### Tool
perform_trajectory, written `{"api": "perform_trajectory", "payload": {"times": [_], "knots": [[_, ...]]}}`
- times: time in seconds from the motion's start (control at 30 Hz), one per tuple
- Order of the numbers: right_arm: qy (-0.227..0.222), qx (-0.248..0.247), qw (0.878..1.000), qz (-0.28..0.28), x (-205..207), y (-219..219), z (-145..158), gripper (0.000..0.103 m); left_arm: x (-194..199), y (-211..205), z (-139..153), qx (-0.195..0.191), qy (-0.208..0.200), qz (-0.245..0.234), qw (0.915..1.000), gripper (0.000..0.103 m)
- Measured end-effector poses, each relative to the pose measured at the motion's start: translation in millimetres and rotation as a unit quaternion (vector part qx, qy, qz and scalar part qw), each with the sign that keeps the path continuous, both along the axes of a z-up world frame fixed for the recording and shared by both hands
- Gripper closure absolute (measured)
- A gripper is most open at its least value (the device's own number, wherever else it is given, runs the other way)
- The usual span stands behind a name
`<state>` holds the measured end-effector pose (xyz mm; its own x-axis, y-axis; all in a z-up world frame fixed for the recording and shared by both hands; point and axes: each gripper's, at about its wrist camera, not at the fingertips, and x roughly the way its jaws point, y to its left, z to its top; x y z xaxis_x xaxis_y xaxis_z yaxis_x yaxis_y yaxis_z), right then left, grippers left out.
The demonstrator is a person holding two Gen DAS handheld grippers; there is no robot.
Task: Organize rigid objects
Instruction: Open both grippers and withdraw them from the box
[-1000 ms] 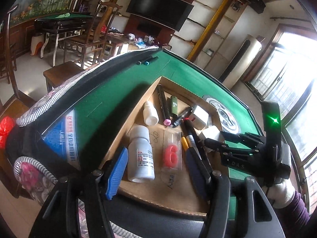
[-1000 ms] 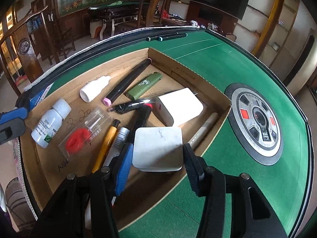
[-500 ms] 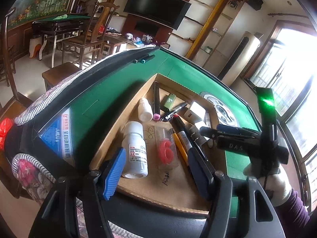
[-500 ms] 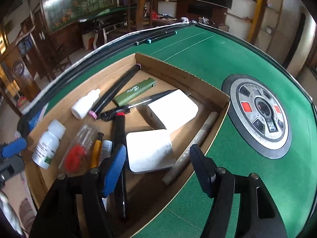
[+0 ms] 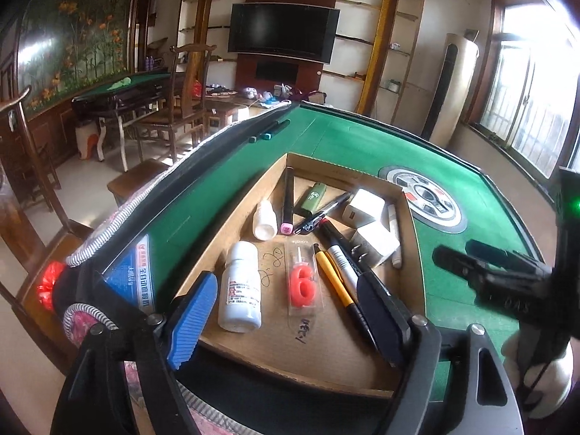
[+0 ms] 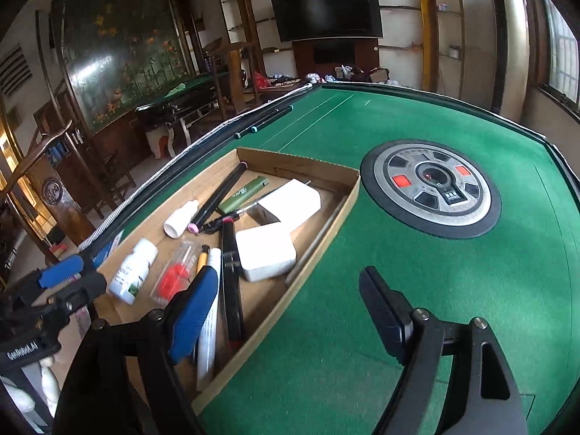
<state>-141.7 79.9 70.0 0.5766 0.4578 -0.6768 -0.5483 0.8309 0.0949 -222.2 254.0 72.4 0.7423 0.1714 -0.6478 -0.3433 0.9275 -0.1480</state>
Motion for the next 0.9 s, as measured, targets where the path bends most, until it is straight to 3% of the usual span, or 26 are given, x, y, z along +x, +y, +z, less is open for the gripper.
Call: {"api": "perform_trajectory", "payload": {"times": [0.27, 0.9], "knots": [[0.000, -0.005, 1.000, 0.002, -19, -18, -11, 0.021, -1, -27, 10, 0.062, 0.001, 0.024, 0.9978, 0.010], [0.003, 0.033, 0.999, -0.043, -29, -79, -14, 0.019, 9, -93, 17, 0.126, 0.031, -0.007, 0.9915, 0.009]]}}
